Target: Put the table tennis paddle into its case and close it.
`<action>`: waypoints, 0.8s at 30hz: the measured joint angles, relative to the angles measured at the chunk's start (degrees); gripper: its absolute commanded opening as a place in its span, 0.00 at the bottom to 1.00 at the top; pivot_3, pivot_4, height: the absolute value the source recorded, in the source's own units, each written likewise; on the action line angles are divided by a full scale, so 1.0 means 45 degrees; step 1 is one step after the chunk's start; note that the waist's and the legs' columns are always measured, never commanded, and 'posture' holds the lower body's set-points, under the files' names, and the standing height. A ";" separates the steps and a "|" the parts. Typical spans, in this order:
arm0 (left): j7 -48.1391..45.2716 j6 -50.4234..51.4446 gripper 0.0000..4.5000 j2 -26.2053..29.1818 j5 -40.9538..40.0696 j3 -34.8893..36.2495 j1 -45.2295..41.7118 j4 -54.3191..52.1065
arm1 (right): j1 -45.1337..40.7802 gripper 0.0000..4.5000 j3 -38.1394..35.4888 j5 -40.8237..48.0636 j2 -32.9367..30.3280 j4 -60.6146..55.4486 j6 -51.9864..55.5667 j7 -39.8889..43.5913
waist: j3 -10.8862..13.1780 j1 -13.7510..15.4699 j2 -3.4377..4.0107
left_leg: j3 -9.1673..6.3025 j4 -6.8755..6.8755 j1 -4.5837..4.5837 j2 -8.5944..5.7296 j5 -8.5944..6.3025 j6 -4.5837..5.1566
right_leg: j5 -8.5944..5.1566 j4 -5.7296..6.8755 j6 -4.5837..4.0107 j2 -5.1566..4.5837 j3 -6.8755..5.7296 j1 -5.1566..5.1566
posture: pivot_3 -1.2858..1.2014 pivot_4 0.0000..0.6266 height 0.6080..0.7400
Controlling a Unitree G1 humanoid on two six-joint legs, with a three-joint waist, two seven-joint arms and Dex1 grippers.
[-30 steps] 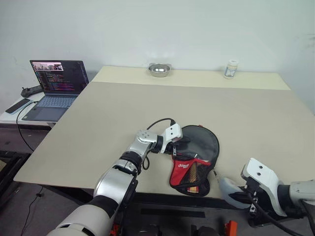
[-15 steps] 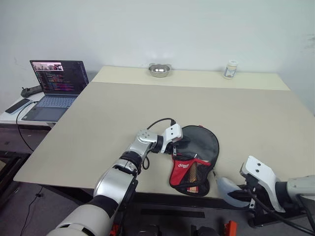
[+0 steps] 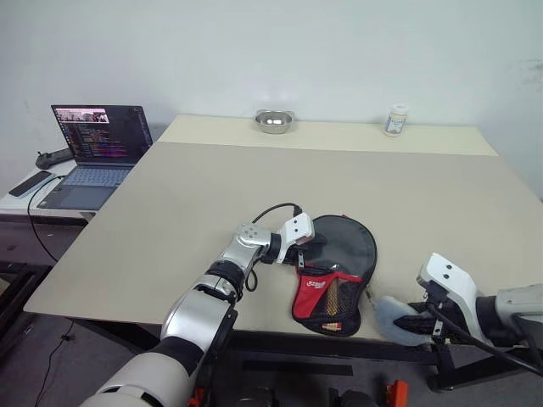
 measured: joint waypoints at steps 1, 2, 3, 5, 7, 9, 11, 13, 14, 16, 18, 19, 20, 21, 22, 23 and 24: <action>0.0010 -0.0008 1.00 0.0003 0.0000 0.0000 0.0000 0.0000 | -0.0015 0.53 0.0000 0.0136 -0.0035 -0.0002 0.0001 0.0097 | 0.0000 -0.0003 0.0000 | 0.0001 0.0001 0.0000 0.0000 0.0000 0.0000 | 0.0001 0.0000 0.0001 0.0000 0.0001 0.0000 | 0.52 0.24 1.00; 0.0023 -0.0011 1.00 0.0009 0.0000 0.0000 0.0000 0.0002 | -0.0063 0.60 -0.0005 0.0211 -0.0098 -0.0004 0.0001 0.0166 | 0.0000 -0.0008 0.0000 | 0.0001 0.0002 0.0001 0.0000 0.0000 0.0000 | 0.0001 0.0000 0.0002 0.0000 0.0002 0.0000 | 0.52 0.24 1.00; 0.0042 -0.0020 1.00 0.0017 0.0000 0.0000 0.0000 0.0002 | -0.0172 0.68 -0.0036 0.0298 -0.0240 0.0021 0.0003 0.0271 | 0.0000 -0.0012 0.0001 | 0.0001 0.0004 0.0001 -0.0001 0.0001 0.0000 | 0.0002 0.0000 0.0003 0.0001 0.0003 0.0000 | 0.52 0.24 1.00; 0.0077 -0.0025 1.00 0.0018 0.0000 0.0000 0.0000 0.0003 | -0.0348 0.85 -0.0223 0.0476 -0.0563 0.0136 -0.0003 0.0437 | 0.0001 -0.0013 -0.0001 | 0.0001 0.0006 0.0001 0.0001 0.0001 0.0000 | 0.0003 0.0000 0.0004 0.0002 0.0004 0.0000 | 0.52 0.24 1.00; 0.0093 -0.0038 1.00 0.0020 0.0000 0.0001 0.0000 0.0002 | -0.0497 1.00 -0.0463 0.0590 -0.0771 0.0431 -0.0006 0.0597 | 0.0003 -0.0013 -0.0004 | 0.0002 0.0007 0.0001 0.0001 0.0002 0.0000 | 0.0004 0.0000 0.0006 0.0003 0.0005 0.0001 | 0.52 0.24 1.00; 0.0092 -0.0104 1.00 0.0102 -0.0007 0.0047 -0.0004 -0.0030 | -0.1537 1.00 -0.0536 0.0598 -0.0757 0.1347 -0.0045 0.0568 | 0.0001 -0.0036 -0.0001 | 0.0008 0.0015 0.0006 0.0000 0.0003 0.0000 | 0.0010 0.0001 0.0014 0.0003 0.0015 0.0001 | 0.52 0.24 1.00; 0.0136 -0.0229 1.00 0.0111 -0.0004 0.0045 -0.0010 -0.0022 | -0.2819 1.00 -0.0727 0.0336 -0.0588 0.2554 -0.0344 0.0164 | 0.0004 -0.0055 0.0003 | 0.0017 0.0013 0.0006 -0.0003 0.0008 0.0006 | 0.0023 -0.0002 0.0019 0.0002 0.0029 0.0000 | 0.52 0.24 1.00; 0.0082 -0.0283 1.00 0.0148 -0.0039 0.0131 0.0025 -0.0051 | -0.4398 1.00 -0.0533 -0.0385 0.0318 0.4070 -0.0694 -0.0760 | 0.0009 -0.0067 -0.0010 | 0.0013 0.0010 0.0005 0.0007 0.0010 0.0003 | 0.0025 -0.0001 0.0014 0.0011 0.0029 -0.0011 | 0.52 0.24 1.00; -0.0043 -0.0282 1.00 0.0170 -0.0097 0.0245 0.0039 -0.0075 | -0.5064 1.00 -0.0211 -0.0785 0.0848 0.4829 -0.0919 -0.1212 | 0.0010 -0.0075 -0.0009 | 0.0014 0.0004 0.0000 0.0005 0.0011 0.0001 | 0.0026 0.0001 0.0012 0.0011 0.0033 -0.0023 | 0.52 0.24 1.00; -0.0342 -0.0259 1.00 0.0234 -0.0183 0.0360 0.0040 -0.0201 | -0.6005 1.00 0.0418 -0.1546 0.1922 0.6133 -0.1369 -0.1992 | 0.0022 -0.0132 -0.0004 | 0.0016 0.0000 -0.0039 0.0002 0.0014 -0.0004 | 0.0066 0.0002 -0.0054 0.0013 0.0041 -0.0067 | 0.52 0.24 1.00; -0.0711 -0.0176 1.00 0.0384 -0.0379 0.0512 0.0058 -0.0332 | -0.6678 1.00 0.1033 -0.2180 0.3065 0.7337 -0.1789 -0.2563 | 0.0034 -0.0208 0.0001 | 0.0016 -0.0011 -0.0052 0.0000 0.0017 -0.0012 | 0.0093 0.0018 -0.0096 0.0013 0.0044 -0.0096 | 0.52 0.24 1.00; -0.0894 -0.0086 1.00 0.0472 -0.0469 0.0603 0.0055 -0.0455 | -0.6881 1.00 0.1340 -0.2478 0.3524 0.7799 -0.2006 -0.2772 | 0.0042 -0.0245 0.0014 | 0.0016 -0.0014 -0.0073 -0.0001 0.0022 -0.0020 | 0.0092 0.0021 -0.0099 0.0012 0.0045 -0.0127 | 0.52 0.24 1.00; -0.1032 0.0043 1.00 0.0580 -0.0613 0.0693 0.0063 -0.0614 | -0.7006 1.00 0.1532 -0.2682 0.3918 0.8150 -0.2181 -0.2932 | 0.0045 -0.0302 0.0019 | 0.0019 -0.0015 -0.0127 -0.0004 0.0045 -0.0059 | 0.0089 0.0030 -0.0102 0.0012 0.0050 -0.0183 | 0.52 0.24 1.00; -0.1235 0.0238 1.00 0.0751 -0.0768 0.0881 0.0064 -0.0840 | -0.7203 1.00 0.1666 -0.2918 0.4436 0.8558 -0.2374 -0.3110 | 0.0044 -0.0349 0.0018 | 0.0027 0.0000 -0.0209 -0.0004 0.0058 -0.0082 | 0.0090 0.0063 -0.0105 0.0012 0.0057 -0.0282 | 0.52 0.24 1.00; -0.1477 0.0526 1.00 0.0950 -0.1042 0.1056 0.0074 -0.1117 | -0.7396 1.00 0.1806 -0.3151 0.5076 0.9053 -0.2667 -0.3318 | 0.0046 -0.0385 0.0018 | 0.0033 0.0005 -0.0274 -0.0010 0.0067 -0.0097 | 0.0092 0.0113 -0.0107 0.0008 0.0065 -0.0362 | 0.52 0.24 1.00; -0.1659 0.0765 1.00 0.1039 -0.1223 0.1176 0.0076 -0.1380 | -0.7429 1.00 0.1944 -0.3348 0.5506 0.9428 -0.2879 -0.3445 | 0.0047 -0.0416 0.0019 | 0.0041 0.0004 -0.0287 -0.0014 0.0067 -0.0097 | 0.0091 0.0156 -0.0108 -0.0001 0.0066 -0.0388 | 0.52 0.24 1.00; -0.1916 0.1059 1.00 0.1176 -0.1472 0.1283 0.0116 -0.1780 | -0.7495 1.00 0.2061 -0.3526 0.5983 0.9908 -0.3166 -0.3585 | 0.0048 -0.0425 0.0020 | 0.0044 -0.0003 -0.0287 -0.0015 0.0067 -0.0098 | 0.0091 0.0154 -0.0108 -0.0005 0.0062 -0.0393 | 0.52 0.24 1.00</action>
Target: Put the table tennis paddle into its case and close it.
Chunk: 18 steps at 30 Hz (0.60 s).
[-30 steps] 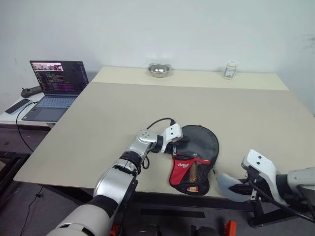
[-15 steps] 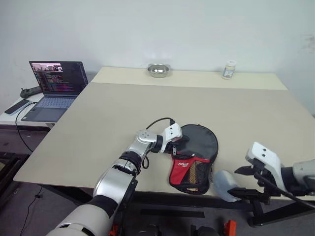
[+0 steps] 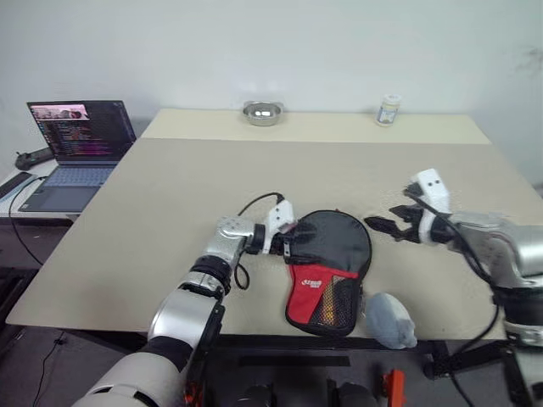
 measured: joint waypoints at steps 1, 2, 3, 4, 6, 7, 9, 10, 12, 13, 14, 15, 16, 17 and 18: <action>-0.0248 0.0280 1.00 0.0186 -0.0204 0.0098 0.0035 -0.0447 | -0.0053 1.00 0.0129 -0.0214 0.0474 0.0477 -0.0296 -0.0061 | 0.0004 -0.0016 0.0005 | 0.0002 -0.0005 -0.0003 0.0000 0.0000 0.0000 | 0.0000 -0.0004 -0.0001 0.0000 0.0001 -0.0005 | 0.52 0.24 1.00; -0.0466 0.0499 1.00 0.0404 -0.0362 0.0143 0.0095 -0.0905 | -0.0084 1.00 0.0297 -0.0398 0.0792 0.0892 -0.0566 -0.0103 | 0.0009 -0.0028 0.0015 | 0.0005 -0.0005 -0.0005 -0.0006 0.0000 0.0000 | -0.0001 -0.0007 -0.0002 -0.0002 0.0004 -0.0008 | 0.52 0.24 1.00; -0.0663 0.0714 1.00 0.0623 -0.0497 0.0170 0.0196 -0.1359 | -0.0101 1.00 0.0371 -0.0525 0.1000 0.1225 -0.0775 -0.0117 | 0.0014 -0.0032 0.0023 | 0.0005 -0.0002 -0.0005 -0.0009 0.0000 0.0000 | -0.0001 -0.0013 -0.0002 -0.0003 0.0005 -0.0007 | 0.52 0.24 1.00; -0.0831 0.0928 1.00 0.0880 -0.0596 0.0171 0.0385 -0.1866 | -0.0139 1.00 0.0414 -0.0678 0.1154 0.1556 -0.0983 -0.0091 | 0.0017 -0.0040 0.0028 | 0.0009 0.0001 -0.0002 -0.0009 0.0000 0.0000 | -0.0002 -0.0017 -0.0003 -0.0003 0.0009 -0.0007 | 0.52 0.24 1.00; -0.0994 0.1283 1.00 0.1229 -0.0656 0.0172 0.0816 -0.2544 | -0.0272 1.00 0.0432 -0.0910 0.1290 0.2045 -0.1268 0.0031 | 0.0023 -0.0051 0.0037 | 0.0011 0.0006 0.0004 -0.0009 0.0001 0.0000 | -0.0004 -0.0021 -0.0007 -0.0001 0.0012 -0.0007 | 0.52 0.24 1.00; -0.1014 0.1473 1.00 0.1340 -0.0687 0.0170 0.1046 -0.2810 | -0.0348 0.92 0.0439 -0.0993 0.1370 0.2269 -0.1401 0.0072 | 0.0023 -0.0059 0.0037 | 0.0011 0.0007 0.0010 -0.0007 0.0001 0.0000 | -0.0005 -0.0012 -0.0008 0.0001 0.0012 -0.0007 | 0.52 0.24 1.00; -0.1006 0.1795 1.00 0.1433 -0.0720 0.0166 0.1393 -0.3260 | -0.0486 0.79 0.0503 -0.1243 0.1548 0.2675 -0.1637 0.0144 | 0.0024 -0.0078 0.0039 | 0.0007 0.0008 0.0016 -0.0004 0.0005 -0.0005 | -0.0007 0.0006 -0.0012 0.0007 0.0013 -0.0008 | 0.52 0.24 1.00; -0.0971 0.1969 1.00 0.1451 -0.0758 0.0158 0.1549 -0.3534 | -0.0599 0.72 0.0571 -0.1375 0.1662 0.2984 -0.1778 0.0244 | 0.0025 -0.0092 0.0040 | 0.0007 0.0011 0.0019 -0.0002 0.0006 -0.0006 | -0.0006 0.0014 -0.0014 0.0009 0.0014 -0.0008 | 0.52 0.24 1.00; -0.0903 0.2244 1.00 0.1499 -0.0845 0.0153 0.1721 -0.4054 | -0.0880 0.56 0.0713 -0.1534 0.1853 0.3510 -0.1921 0.0384 | 0.0026 -0.0153 0.0042 | 0.0008 0.0013 0.0024 -0.0002 0.0010 -0.0010 | -0.0003 0.0026 -0.0019 0.0010 0.0018 -0.0007 | 0.52 0.24 1.00; -0.0892 0.2315 1.00 0.1519 -0.0867 0.0152 0.1751 -0.4228 | -0.1007 0.47 0.0785 -0.1628 0.1915 0.3692 -0.2001 0.0441 | 0.0026 -0.0183 0.0042 | 0.0008 0.0013 0.0027 -0.0001 0.0013 -0.0016 | -0.0002 0.0028 -0.0020 0.0010 0.0017 -0.0007 | 0.52 0.24 1.00; -0.0872 0.2377 1.00 0.1560 -0.0885 0.0150 0.1819 -0.4507 | -0.1190 0.39 0.0835 -0.1770 0.2018 0.3939 -0.2095 0.0545 | 0.0026 -0.0233 0.0042 | 0.0008 0.0013 0.0030 0.0000 0.0016 -0.0021 | -0.0001 0.0030 -0.0022 0.0011 0.0018 -0.0006 | 0.52 0.24 1.00; -0.0850 0.2438 1.00 0.1573 -0.0898 0.0145 0.1866 -0.4677 | -0.1371 0.31 0.0854 -0.1890 0.2056 0.4178 -0.2156 0.0607 | 0.0026 -0.0266 0.0043 | 0.0009 0.0013 0.0031 0.0000 0.0017 -0.0022 | 0.0000 0.0031 -0.0023 0.0011 0.0020 -0.0006 | 0.52 0.24 1.00; -0.0809 0.2543 1.00 0.1589 -0.0907 0.0138 0.1934 -0.4798 | -0.1509 0.23 0.0880 -0.1981 0.2064 0.4357 -0.2272 0.0671 | 0.0025 -0.0295 0.0043 | 0.0009 0.0013 0.0034 0.0002 0.0017 -0.0023 | 0.0000 0.0032 -0.0023 0.0012 0.0021 -0.0006 | 0.52 0.24 1.00; -0.0741 0.2605 1.00 0.1620 -0.0908 0.0132 0.2002 -0.4887 | -0.1660 0.16 0.0930 -0.2101 0.2090 0.4546 -0.2386 0.0749 | 0.0026 -0.0309 0.0043 | 0.0009 0.0012 0.0034 0.0003 0.0018 -0.0023 | 0.0000 0.0030 -0.0023 0.0013 0.0020 -0.0007 | 0.52 0.24 1.00; -0.0657 0.2657 1.00 0.1645 -0.0908 0.0129 0.2053 -0.4949 | -0.1827 0.07 0.0954 -0.2270 0.2159 0.4760 -0.2492 0.0832 | 0.0027 -0.0325 0.0047 | 0.0010 0.0012 0.0034 0.0003 0.0019 -0.0025 | 0.0000 0.0031 -0.0024 0.0013 0.0022 -0.0009 | 0.52 0.24 1.00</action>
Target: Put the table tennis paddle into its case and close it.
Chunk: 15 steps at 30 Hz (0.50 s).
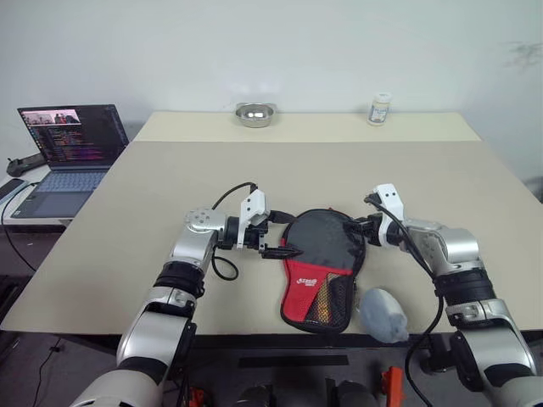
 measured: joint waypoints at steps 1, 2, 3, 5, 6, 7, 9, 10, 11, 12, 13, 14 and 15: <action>0.0029 0.0050 1.00 0.0005 -0.0002 -0.0008 0.0020 -0.0049 | -0.0097 0.00 0.0027 -0.0121 0.0057 0.0166 -0.0132 0.0067 | 0.0000 -0.0026 0.0002 | 0.0003 0.0000 0.0001 0.0005 0.0000 -0.0001 | 0.0000 0.0000 -0.0001 0.0003 0.0002 -0.0001 | 0.52 0.24 1.00; 0.0043 0.0120 1.00 0.0009 -0.0006 -0.0019 0.0031 -0.0089 | -0.0220 0.00 0.0096 -0.0206 0.0135 0.0378 -0.0284 0.0127 | 0.0001 -0.0069 0.0004 | 0.0006 0.0000 0.0002 0.0009 0.0002 -0.0003 | 0.0001 0.0000 -0.0002 0.0005 0.0004 -0.0002 | 0.52 0.24 1.00; 0.0057 0.0161 1.00 0.0017 -0.0009 -0.0027 0.0048 -0.0136 | -0.0344 0.00 0.0154 -0.0374 0.0251 0.0593 -0.0441 0.0180 | 0.0002 -0.0116 0.0005 | 0.0010 0.0000 0.0003 0.0009 0.0003 -0.0005 | 0.0001 0.0003 -0.0002 0.0005 0.0007 -0.0005 | 0.52 0.24 1.00; 0.0094 0.0181 1.00 0.0019 -0.0032 -0.0054 0.0092 -0.0258 | -0.0589 0.00 0.0361 -0.0700 0.0449 0.0978 -0.0803 0.0237 | 0.0002 -0.0212 0.0006 | 0.0018 0.0000 0.0003 0.0011 0.0004 -0.0007 | 0.0004 0.0009 -0.0007 0.0005 0.0017 -0.0011 | 0.52 0.24 1.00; 0.0133 0.0186 1.00 0.0021 -0.0048 -0.0060 0.0098 -0.0270 | -0.0699 0.00 0.0396 -0.0841 0.0558 0.1186 -0.1007 0.0292 | 0.0002 -0.0264 0.0007 | 0.0021 0.0000 0.0005 0.0012 0.0005 -0.0009 | 0.0005 0.0011 -0.0009 0.0005 0.0020 -0.0012 | 0.52 0.24 1.00; 0.0162 0.0190 1.00 0.0025 -0.0052 -0.0063 0.0103 -0.0278 | -0.0826 0.00 0.0473 -0.1002 0.0642 0.1385 -0.1169 0.0344 | 0.0003 -0.0294 0.0007 | 0.0028 0.0000 0.0005 0.0012 0.0006 -0.0010 | 0.0006 0.0017 -0.0010 0.0006 0.0027 -0.0019 | 0.52 0.24 1.00; 0.0258 0.0194 1.00 0.0027 -0.0058 -0.0076 0.0106 -0.0288 | -0.1093 0.00 0.0552 -0.1196 0.0870 0.1722 -0.1489 0.0394 | 0.0003 -0.0342 0.0008 | 0.0066 -0.0004 0.0005 0.0021 0.0007 -0.0012 | 0.0011 0.0037 -0.0017 0.0013 0.0066 -0.0049 | 0.52 0.24 1.00; 0.0282 0.0194 1.00 0.0027 -0.0061 -0.0083 0.0106 -0.0295 | -0.1197 0.00 0.0576 -0.1282 0.0983 0.1863 -0.1624 0.0428 | 0.0003 -0.0357 0.0008 | 0.0083 -0.0004 0.0006 0.0024 0.0008 -0.0013 | 0.0012 0.0046 -0.0018 0.0016 0.0084 -0.0058 | 0.52 0.24 1.00; 0.0290 0.0193 1.00 0.0029 -0.0063 -0.0085 0.0106 -0.0295 | -0.1309 0.00 0.0587 -0.1391 0.1100 0.2016 -0.1744 0.0452 | 0.0003 -0.0372 0.0008 | 0.0093 -0.0005 0.0007 0.0025 0.0008 -0.0013 | 0.0012 0.0049 -0.0019 0.0017 0.0094 -0.0064 | 0.52 0.24 1.00; 0.0295 0.0193 1.00 0.0030 -0.0063 -0.0092 0.0106 -0.0295 | -0.1463 0.00 0.0591 -0.1513 0.1230 0.2225 -0.1870 0.0484 | 0.0003 -0.0393 0.0008 | 0.0107 -0.0005 0.0008 0.0025 0.0008 -0.0013 | 0.0012 0.0053 -0.0018 0.0018 0.0110 -0.0070 | 0.52 0.24 1.00; 0.0298 0.0191 1.00 0.0029 -0.0063 -0.0112 0.0105 -0.0298 | -0.1602 0.00 0.0592 -0.1608 0.1358 0.2424 -0.1987 0.0527 | 0.0003 -0.0409 0.0008 | 0.0116 -0.0005 0.0012 0.0025 0.0008 -0.0013 | 0.0013 0.0054 -0.0019 0.0020 0.0122 -0.0071 | 0.52 0.24 1.00; 0.0300 0.0191 1.00 0.0029 -0.0064 -0.0159 0.0105 -0.0302 | -0.1695 0.00 0.0592 -0.1636 0.1451 0.2564 -0.2115 0.0567 | 0.0003 -0.0412 0.0008 | 0.0120 -0.0005 0.0014 0.0025 0.0008 -0.0012 | 0.0013 0.0054 -0.0018 0.0020 0.0129 -0.0073 | 0.52 0.24 1.00; 0.0300 0.0191 1.00 0.0029 -0.0064 -0.0188 0.0107 -0.0302 | -0.1825 0.00 0.0592 -0.1715 0.1568 0.2777 -0.2234 0.0601 | 0.0003 -0.0414 0.0008 | 0.0125 -0.0006 0.0014 0.0024 0.0008 -0.0012 | 0.0013 0.0055 -0.0018 0.0020 0.0135 -0.0076 | 0.52 0.24 1.00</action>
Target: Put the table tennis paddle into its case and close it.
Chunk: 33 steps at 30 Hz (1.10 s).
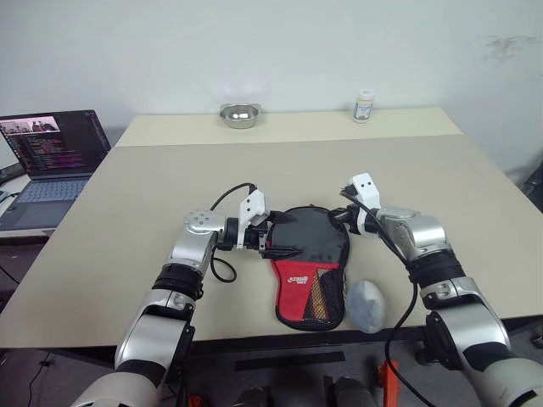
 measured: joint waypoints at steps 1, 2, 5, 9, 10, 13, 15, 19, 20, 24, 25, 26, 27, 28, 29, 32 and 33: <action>0.0002 -0.0001 1.00 -0.0001 0.0000 -0.0012 0.0000 0.0000 | -0.0112 0.00 0.0000 -0.0067 0.0095 0.0176 -0.0108 0.0025 | 0.0000 0.0000 0.0001 | 0.0005 -0.0001 -0.0001 -0.0001 0.0000 0.0000 | 0.0000 0.0002 0.0000 0.0000 0.0006 -0.0005 | 0.52 0.24 1.00; 0.0002 -0.0002 1.00 0.0000 0.0000 -0.0020 0.0000 0.0000 | -0.0203 0.00 0.0000 -0.0152 0.0186 0.0318 -0.0200 0.0040 | 0.0000 0.0000 0.0001 | 0.0008 -0.0002 0.0000 -0.0001 0.0000 0.0000 | 0.0000 0.0002 0.0000 0.0001 0.0011 -0.0007 | 0.52 0.24 1.00; 0.0005 -0.0004 1.00 0.0002 0.0000 -0.0043 0.0000 0.0000 | -0.0345 0.00 0.0000 -0.0387 0.0346 0.0646 -0.0488 0.0088 | 0.0000 0.0002 0.0001 | 0.0014 -0.0002 -0.0001 -0.0002 0.0000 0.0000 | 0.0000 0.0000 0.0000 0.0000 0.0019 -0.0010 | 0.52 0.24 1.00; 0.0011 -0.0018 1.00 0.0003 0.0000 -0.0110 0.0000 0.0000 | -0.0622 0.00 -0.0002 -0.0572 0.0430 0.1192 -0.0739 0.0224 | 0.0001 -0.0010 0.0002 | 0.0032 -0.0002 0.0001 0.0000 0.0000 0.0000 | 0.0001 0.0013 0.0000 0.0004 0.0038 -0.0023 | 0.52 0.24 1.00; 0.0014 -0.0030 1.00 0.0003 0.0000 -0.0129 0.0000 0.0000 | -0.0696 0.00 -0.0008 -0.0669 0.0482 0.1331 -0.0786 0.0205 | 0.0000 -0.0012 0.0002 | 0.0035 -0.0002 0.0002 0.0002 0.0000 0.0000 | 0.0001 0.0017 0.0000 0.0005 0.0041 -0.0025 | 0.52 0.24 1.00; 0.0028 -0.0085 1.00 0.0002 0.0001 -0.0177 -0.0001 0.0000 | -0.0775 0.15 -0.0086 -0.0832 0.0606 0.1686 -0.0964 0.0018 | 0.0000 -0.0012 0.0003 | 0.0040 0.0001 0.0005 0.0001 0.0000 0.0000 | 0.0001 0.0027 0.0000 0.0004 0.0050 -0.0026 | 0.52 0.24 1.00; 0.0033 -0.0124 1.00 -0.0006 0.0003 -0.0252 -0.0001 0.0003 | -0.0779 0.30 -0.0162 -0.0856 0.0698 0.1768 -0.1007 0.0000 | 0.0000 -0.0008 0.0003 | 0.0041 0.0001 0.0005 -0.0001 0.0000 0.0000 | 0.0001 0.0031 0.0001 0.0004 0.0051 -0.0028 | 0.52 0.24 1.00; 0.0017 -0.0296 1.00 -0.0097 0.0005 -0.0374 -0.0025 0.0176 | -0.0833 0.60 -0.0357 -0.0851 0.0772 0.1703 -0.0983 -0.0074 | 0.0000 0.0015 0.0003 | 0.0041 0.0001 0.0003 -0.0002 0.0000 0.0000 | 0.0001 0.0032 0.0000 0.0003 0.0053 -0.0032 | 0.52 0.24 1.00; 0.0004 -0.0319 1.00 -0.0146 0.0006 -0.0383 -0.0042 0.0282 | -0.0841 0.68 -0.0435 -0.0831 0.0769 0.1604 -0.0941 -0.0081 | 0.0000 0.0022 0.0003 | 0.0041 0.0001 0.0003 -0.0003 0.0000 0.0000 | 0.0001 0.0032 0.0000 0.0003 0.0053 -0.0031 | 0.52 0.24 1.00; -0.0043 -0.0656 1.00 -0.0406 0.0068 -0.0630 -0.0333 0.0805 | -0.0822 0.99 -0.0809 -0.0476 0.0689 0.0316 -0.0140 -0.0065 | 0.0001 0.0068 0.0004 | 0.0045 0.0001 -0.0001 -0.0002 -0.0001 0.0000 | 0.0000 0.0040 0.0000 0.0003 0.0054 -0.0040 | 0.52 0.24 1.00; -0.0039 -0.0749 1.00 -0.0481 0.0101 -0.0665 -0.0458 0.0991 | -0.0761 0.99 -0.0842 -0.0359 0.0632 -0.0238 0.0155 -0.0061 | 0.0001 0.0075 0.0004 | 0.0044 0.0002 -0.0002 -0.0003 -0.0001 0.0000 | 0.0000 0.0042 0.0001 0.0002 0.0055 -0.0042 | 0.52 0.24 1.00; -0.0028 -0.0871 1.00 -0.0587 0.0130 -0.0709 -0.0652 0.1290 | -0.0623 0.99 -0.0879 -0.0298 0.0536 -0.0963 0.0535 -0.0069 | 0.0001 0.0114 0.0004 | 0.0042 0.0002 -0.0005 -0.0004 -0.0001 0.0001 | 0.0000 0.0044 0.0000 0.0002 0.0052 -0.0044 | 0.52 0.24 1.00; -0.0013 -0.0968 1.00 -0.0667 0.0153 -0.0724 -0.0816 0.1533 | -0.0470 0.99 -0.0891 -0.0215 0.0413 -0.1708 0.0937 -0.0088 | 0.0001 0.0134 0.0004 | 0.0043 0.0003 -0.0007 -0.0005 -0.0001 0.0002 | 0.0000 0.0044 0.0001 0.0002 0.0052 -0.0044 | 0.52 0.24 1.00; 0.0008 -0.1130 1.00 -0.0830 0.0190 -0.0735 -0.1064 0.1929 | -0.0096 0.99 -0.0930 -0.0074 0.0148 -0.2787 0.1444 -0.0114 | 0.0001 0.0160 0.0003 | 0.0041 0.0003 -0.0010 -0.0006 -0.0002 0.0003 | 0.0000 0.0042 0.0001 0.0001 0.0049 -0.0043 | 0.52 0.24 1.00; 0.0023 -0.1259 1.00 -0.0942 0.0233 -0.0741 -0.1297 0.2299 | 0.0350 0.99 -0.0995 0.0136 -0.0153 -0.3964 0.2078 -0.0138 | 0.0000 0.0219 0.0001 | 0.0038 0.0004 -0.0014 -0.0008 -0.0003 0.0004 | 0.0000 0.0036 0.0001 0.0000 0.0045 -0.0043 | 0.52 0.24 1.00; 0.0094 -0.1761 1.00 -0.1077 0.0442 -0.0747 -0.1702 0.3304 | 0.1787 0.99 -0.1172 0.0870 -0.1314 -0.7237 0.4236 0.0005 | 0.0000 0.0368 0.0001 | 0.0043 0.0004 -0.0021 -0.0011 -0.0005 0.0009 | 0.0000 0.0013 0.0002 -0.0002 0.0042 -0.0037 | 0.52 0.24 1.00; 0.0133 -0.1964 1.00 -0.1128 0.0520 -0.0748 -0.1766 0.3654 | 0.2335 0.99 -0.1315 0.1213 -0.1850 -0.8401 0.5100 0.0065 | 0.0001 0.0424 0.0001 | 0.0042 0.0005 -0.0023 -0.0010 -0.0007 0.0012 | 0.0000 0.0010 0.0003 -0.0001 0.0041 -0.0036 | 0.52 0.24 1.00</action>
